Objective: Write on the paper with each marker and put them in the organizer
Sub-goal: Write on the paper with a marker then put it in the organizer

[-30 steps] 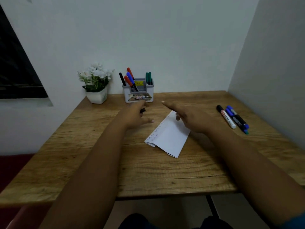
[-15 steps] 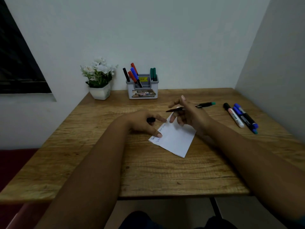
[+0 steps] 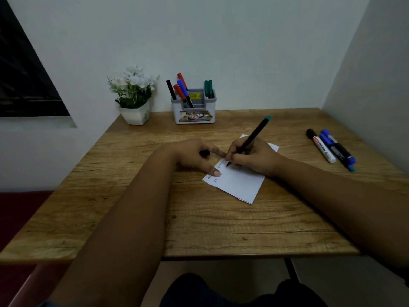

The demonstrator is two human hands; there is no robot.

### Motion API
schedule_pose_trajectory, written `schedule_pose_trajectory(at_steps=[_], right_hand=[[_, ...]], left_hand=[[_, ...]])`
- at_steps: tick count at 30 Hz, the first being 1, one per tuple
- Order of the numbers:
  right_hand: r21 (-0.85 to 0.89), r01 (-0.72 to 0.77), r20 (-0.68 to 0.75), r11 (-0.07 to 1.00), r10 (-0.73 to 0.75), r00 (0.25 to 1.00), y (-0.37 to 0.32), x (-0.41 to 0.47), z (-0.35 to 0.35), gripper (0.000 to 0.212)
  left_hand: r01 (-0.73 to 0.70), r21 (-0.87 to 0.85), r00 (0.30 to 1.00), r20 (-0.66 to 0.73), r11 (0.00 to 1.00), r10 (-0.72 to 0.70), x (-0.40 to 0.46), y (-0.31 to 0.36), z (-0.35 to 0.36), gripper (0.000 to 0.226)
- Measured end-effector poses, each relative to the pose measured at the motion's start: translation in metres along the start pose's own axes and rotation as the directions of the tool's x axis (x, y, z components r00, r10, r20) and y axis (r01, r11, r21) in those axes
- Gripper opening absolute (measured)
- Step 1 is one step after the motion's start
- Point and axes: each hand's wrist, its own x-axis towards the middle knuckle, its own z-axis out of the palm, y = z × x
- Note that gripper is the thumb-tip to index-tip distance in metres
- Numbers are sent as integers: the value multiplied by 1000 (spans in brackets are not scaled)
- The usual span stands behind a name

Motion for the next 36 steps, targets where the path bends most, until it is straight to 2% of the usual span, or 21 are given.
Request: schedule_pose_trajectory(at_steps=[2, 5, 10, 13, 16, 19, 21, 24, 28, 31, 36], right_hand=[[-33, 27, -24, 999, -28, 999, 2, -1, 0, 10], [-66, 39, 24, 997, -38, 999, 3, -1, 1, 11], [-167, 55, 50, 985, -47, 998, 3, 1, 1, 10], [-132, 28, 10, 991, -27, 1000, 3, 1, 0, 8], [-133, 31, 27, 991, -27, 999, 1, 2, 1, 5], [-146, 12, 34, 989, -7, 999, 2, 3, 0, 7], [-72, -3, -20, 997, 2, 1000, 2, 3, -1, 4], [169, 15, -100, 986, 2, 995, -2, 2, 0, 12], [26, 25, 37, 999, -26, 999, -5, 2, 0, 7], [-2, 11, 84, 1000, -11, 996, -5, 4, -1, 9], [-33, 27, 66, 999, -25, 998, -1, 6, -1, 11]], left_hand=[[-1, 2, 1000, 2, 1000, 1, 0, 0, 0, 51], [15, 6, 1000, 2, 1000, -15, 0, 0, 0, 54], [13, 22, 1000, 2, 1000, -13, 0, 0, -1, 76], [6, 30, 1000, -4, 1000, -6, 1, -1, -1, 73], [16, 37, 1000, -2, 999, -16, 1, 0, -1, 79], [15, 30, 1000, 4, 999, -15, 1, -1, -1, 69], [14, 15, 1000, 8, 1000, -14, 2, -3, -1, 60], [27, 9, 1000, -4, 1000, -27, 4, -5, -1, 60], [41, 27, 999, -16, 999, -40, 6, -6, -1, 81], [35, 23, 999, -1, 999, -34, 7, -6, -1, 73], [25, 3, 1000, -4, 1000, -25, 6, -6, -1, 66]])
